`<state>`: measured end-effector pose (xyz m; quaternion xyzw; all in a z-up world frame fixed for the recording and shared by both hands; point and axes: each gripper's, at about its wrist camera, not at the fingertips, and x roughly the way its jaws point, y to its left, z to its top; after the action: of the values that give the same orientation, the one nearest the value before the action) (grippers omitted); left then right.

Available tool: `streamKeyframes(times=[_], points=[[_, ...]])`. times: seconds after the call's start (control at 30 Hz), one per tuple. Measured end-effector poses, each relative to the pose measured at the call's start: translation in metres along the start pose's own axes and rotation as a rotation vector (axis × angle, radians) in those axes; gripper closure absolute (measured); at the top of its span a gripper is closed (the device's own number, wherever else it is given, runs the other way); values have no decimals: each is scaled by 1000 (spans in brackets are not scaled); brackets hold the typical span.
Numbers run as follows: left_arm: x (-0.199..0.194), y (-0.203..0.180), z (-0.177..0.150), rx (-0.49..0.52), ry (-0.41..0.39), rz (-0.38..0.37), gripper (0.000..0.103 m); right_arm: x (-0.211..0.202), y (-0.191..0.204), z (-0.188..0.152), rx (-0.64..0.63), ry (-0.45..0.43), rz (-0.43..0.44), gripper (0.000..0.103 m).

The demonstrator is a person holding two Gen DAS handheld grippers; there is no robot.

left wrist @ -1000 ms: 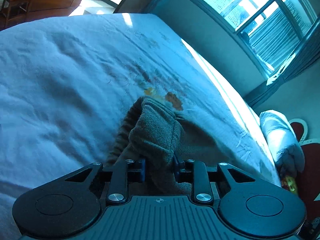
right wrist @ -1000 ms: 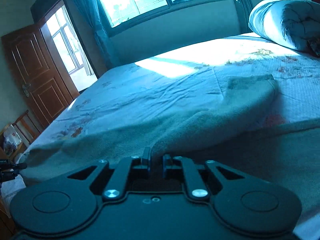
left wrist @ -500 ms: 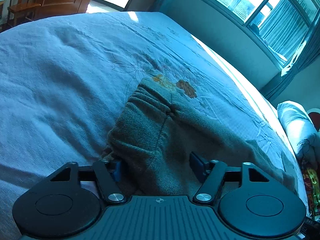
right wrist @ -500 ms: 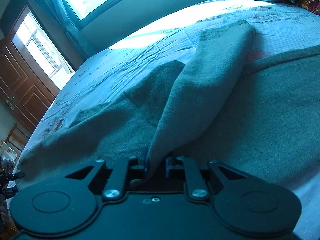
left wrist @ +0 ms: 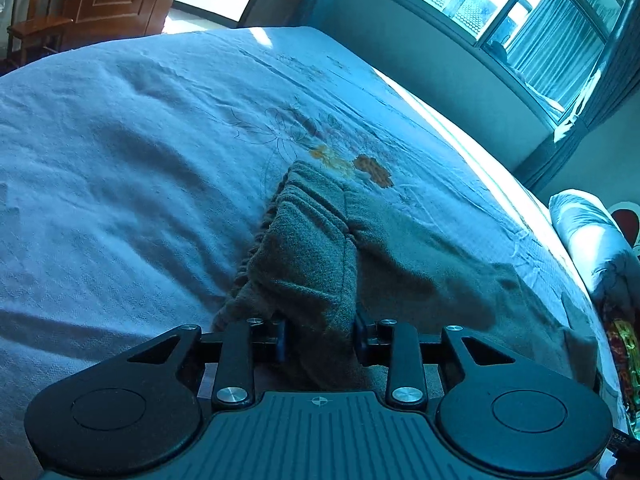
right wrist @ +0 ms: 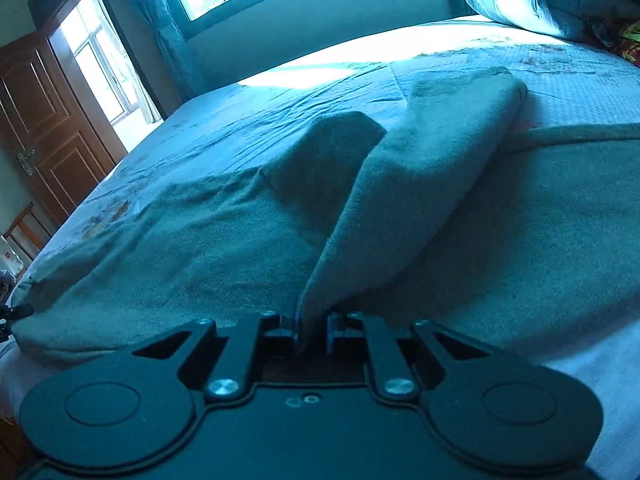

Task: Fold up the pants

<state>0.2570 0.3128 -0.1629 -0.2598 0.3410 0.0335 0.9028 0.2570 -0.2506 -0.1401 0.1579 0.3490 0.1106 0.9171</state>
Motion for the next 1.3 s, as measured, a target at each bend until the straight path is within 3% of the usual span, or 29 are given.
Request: streamKeyframes(times=[0.13, 0.2, 0.3, 0.33, 0.37, 0.43, 0.5, 0.63, 0.77, 0.83, 0.9, 1.03, 1.13, 1.23, 1.3], points=[[-12, -15, 11, 81, -64, -5, 70, -19, 6, 12, -7, -84, 29, 99], [-12, -16, 14, 109, -89, 5, 70, -18, 8, 14, -18, -86, 33, 99], [11, -5, 10, 97, 23, 61, 69, 4, 3, 3, -36, 13, -15, 99], [8, -5, 11, 99, 17, 58, 67, 5, 2, -1, -32, 0, -9, 99], [3, -6, 12, 104, 9, 62, 63, 3, 2, -1, -34, -5, -8, 98], [-13, -9, 15, 106, -43, 110, 33, -6, 2, 1, -18, -32, -11, 89], [-27, -8, 18, 114, -79, 166, 25, -14, 0, 3, 0, -57, -5, 87], [-56, -6, 24, 84, -142, 153, 26, -28, 0, 8, 12, -111, -2, 87], [-63, -23, 16, 45, -186, -31, 26, -37, 8, 6, -25, -166, -26, 86], [-45, -28, 9, 39, -136, -95, 26, -31, 9, 5, -36, -137, -47, 86], [-10, -29, -1, 61, -12, -10, 26, -27, 5, 5, -19, -99, -66, 86], [-12, -60, -6, 155, -48, 82, 26, -44, 0, 7, -16, -145, -49, 84], [-27, -100, -16, 254, -86, 41, 26, -50, -4, 10, -21, -161, -69, 80], [-20, -141, -41, 367, -75, 58, 26, -52, -15, 11, 29, -167, -69, 80], [-14, -166, -60, 402, -63, 28, 26, -58, -19, 11, 33, -178, -72, 80]])
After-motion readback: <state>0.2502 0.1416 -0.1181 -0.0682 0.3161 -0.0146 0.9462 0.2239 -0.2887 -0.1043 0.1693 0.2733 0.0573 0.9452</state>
